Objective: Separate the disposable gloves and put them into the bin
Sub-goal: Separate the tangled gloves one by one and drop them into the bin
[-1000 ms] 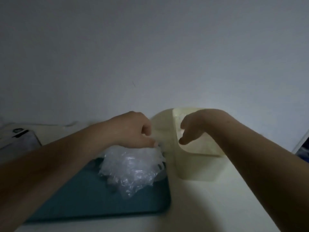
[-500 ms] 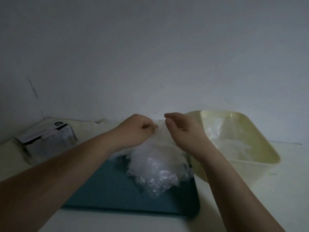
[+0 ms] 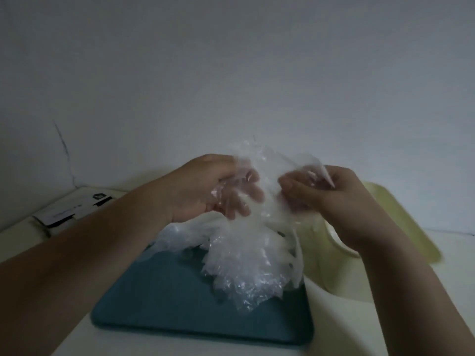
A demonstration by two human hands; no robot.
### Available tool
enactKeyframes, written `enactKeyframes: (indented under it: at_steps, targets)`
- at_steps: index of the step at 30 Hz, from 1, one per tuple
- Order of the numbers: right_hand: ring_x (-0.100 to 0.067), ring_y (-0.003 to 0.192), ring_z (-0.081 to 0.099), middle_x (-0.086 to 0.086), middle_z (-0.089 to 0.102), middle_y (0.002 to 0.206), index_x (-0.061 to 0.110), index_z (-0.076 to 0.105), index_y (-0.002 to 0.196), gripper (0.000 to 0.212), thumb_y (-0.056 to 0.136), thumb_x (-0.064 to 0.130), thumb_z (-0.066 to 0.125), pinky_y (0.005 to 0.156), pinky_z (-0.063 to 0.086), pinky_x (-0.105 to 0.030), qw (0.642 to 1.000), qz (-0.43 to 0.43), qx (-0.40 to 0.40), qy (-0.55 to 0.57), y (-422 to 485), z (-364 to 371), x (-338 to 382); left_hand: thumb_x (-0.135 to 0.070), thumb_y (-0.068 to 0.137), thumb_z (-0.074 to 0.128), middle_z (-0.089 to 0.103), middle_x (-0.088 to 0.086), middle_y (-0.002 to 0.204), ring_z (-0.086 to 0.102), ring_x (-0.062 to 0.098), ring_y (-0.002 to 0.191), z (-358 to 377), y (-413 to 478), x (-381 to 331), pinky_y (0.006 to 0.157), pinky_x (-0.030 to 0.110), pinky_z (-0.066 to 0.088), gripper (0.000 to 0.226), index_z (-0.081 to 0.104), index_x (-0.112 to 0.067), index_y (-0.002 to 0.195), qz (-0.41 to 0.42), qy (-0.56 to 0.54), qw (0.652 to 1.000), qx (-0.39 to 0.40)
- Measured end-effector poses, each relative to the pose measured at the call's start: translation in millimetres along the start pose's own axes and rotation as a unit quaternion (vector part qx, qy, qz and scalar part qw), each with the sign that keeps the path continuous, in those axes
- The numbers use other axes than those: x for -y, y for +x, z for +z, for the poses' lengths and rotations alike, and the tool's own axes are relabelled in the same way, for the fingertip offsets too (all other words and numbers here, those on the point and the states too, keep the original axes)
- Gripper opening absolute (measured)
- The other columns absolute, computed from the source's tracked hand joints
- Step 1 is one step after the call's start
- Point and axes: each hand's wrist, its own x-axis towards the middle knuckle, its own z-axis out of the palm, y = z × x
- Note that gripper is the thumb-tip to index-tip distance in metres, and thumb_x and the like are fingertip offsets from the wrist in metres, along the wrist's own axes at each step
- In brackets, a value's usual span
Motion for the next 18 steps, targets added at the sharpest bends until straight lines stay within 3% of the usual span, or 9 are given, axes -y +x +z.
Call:
enactKeyframes:
  at_steps: [3, 5, 8, 10, 12, 14, 15, 16, 18]
  targets:
    - [-0.022, 0.061, 0.063, -0.009, 0.070, 0.066, -0.002, 0.072, 0.084, 0.014, 0.092, 0.009, 0.073, 0.062, 0.050, -0.037, 0.996, 0.016, -0.066, -0.050, 1.0, -2.1, -6.3, -0.072, 0.097, 0.042, 0.076, 0.023, 0.107, 0.067, 0.023, 0.062, -4.2, 2.8, 6.1, 0.050, 0.029, 0.052, 0.076, 0.066, -0.005, 0.123, -0.056, -0.097, 0.994, -0.014]
    - [-0.022, 0.058, 0.059, -0.012, 0.065, 0.064, -0.011, 0.062, 0.084, 0.026, 0.089, 0.014, 0.069, 0.059, 0.050, -0.040, 0.990, 0.024, -0.105, -0.093, 4.0, -0.3, -14.4, -0.076, 0.084, 0.052, 0.076, 0.020, 0.109, 0.066, 0.021, 0.069, -3.5, 3.6, 14.7, 0.054, 0.031, 0.053, 0.084, 0.068, -0.005, 0.125, -0.059, -0.116, 0.991, -0.020]
    - [-0.026, 0.058, 0.067, -0.020, 0.073, 0.074, -0.008, 0.067, 0.085, 0.020, 0.092, 0.011, 0.066, 0.057, 0.055, -0.037, 0.990, 0.062, -0.097, -0.079, 4.6, 2.5, -16.7, -0.038, 0.084, 0.077, 0.073, 0.010, 0.096, 0.061, 0.016, 0.072, -0.4, 8.4, 29.2, 0.061, 0.029, 0.055, 0.036, 0.074, -0.007, 0.103, -0.002, -0.093, 0.994, -0.060]
    - [-0.024, 0.061, 0.069, -0.022, 0.074, 0.078, -0.007, 0.071, 0.088, 0.019, 0.097, 0.009, 0.065, 0.059, 0.058, -0.034, 0.991, 0.078, -0.088, -0.058, 3.6, -3.1, -13.9, -0.021, 0.087, 0.076, 0.074, 0.013, 0.097, 0.067, 0.020, 0.078, -5.5, 12.3, 31.9, 0.066, 0.032, 0.060, 0.016, 0.074, -0.006, 0.094, 0.009, -0.148, 0.983, -0.104]
    - [-0.026, 0.073, 0.075, -0.017, 0.077, 0.083, 0.000, 0.074, 0.092, 0.016, 0.098, 0.014, 0.067, 0.070, 0.064, -0.041, 0.987, 0.063, -0.137, -0.056, 6.4, -16.4, -12.5, -0.012, 0.091, 0.071, 0.071, 0.026, 0.114, 0.071, 0.031, 0.096, -16.5, 11.1, 30.1, 0.082, 0.041, 0.064, 0.009, 0.075, -0.004, 0.087, 0.007, -0.204, 0.973, -0.104]
    - [-0.029, 0.085, 0.077, -0.009, 0.079, 0.087, 0.013, 0.076, 0.095, 0.012, 0.097, 0.023, 0.069, 0.086, 0.063, -0.054, 0.975, 0.027, -0.203, -0.088, 7.9, -30.3, -8.5, -0.010, 0.086, 0.071, 0.060, 0.038, 0.132, 0.063, 0.043, 0.112, -23.8, 5.3, 27.5, 0.100, 0.052, 0.057, 0.008, 0.072, -0.005, 0.080, -0.004, -0.203, 0.978, -0.049]
    - [-0.029, 0.090, 0.076, -0.005, 0.079, 0.089, 0.017, 0.077, 0.096, 0.015, 0.097, 0.030, 0.070, 0.091, 0.060, -0.057, 0.973, 0.011, -0.206, -0.102, 6.5, -34.0, -6.2, -0.010, 0.085, 0.070, 0.056, 0.040, 0.135, 0.061, 0.044, 0.112, -23.7, 2.0, 25.6, 0.101, 0.053, 0.054, 0.008, 0.069, -0.007, 0.078, -0.006, -0.187, 0.982, -0.009]
    - [-0.026, 0.095, 0.076, -0.003, 0.080, 0.094, 0.020, 0.077, 0.099, 0.021, 0.096, 0.040, 0.071, 0.095, 0.059, -0.056, 0.979, 0.007, -0.173, -0.105, 4.2, -33.9, -3.8, -0.010, 0.084, 0.068, 0.059, 0.037, 0.134, 0.063, 0.042, 0.108, -22.1, 1.5, 24.0, 0.096, 0.050, 0.055, 0.007, 0.064, -0.008, 0.078, -0.005, -0.164, 0.986, 0.028]
    - [-0.021, 0.104, 0.075, 0.000, 0.079, 0.109, 0.023, 0.074, 0.113, 0.042, 0.090, 0.057, 0.069, 0.099, 0.058, -0.051, 0.996, 0.043, -0.020, -0.076, -1.7, -21.2, 2.1, -0.010, 0.085, 0.064, 0.067, 0.031, 0.128, 0.070, 0.038, 0.094, -13.2, 2.8, 18.3, 0.080, 0.041, 0.060, 0.009, 0.056, -0.009, 0.081, 0.011, -0.131, 0.988, 0.083]
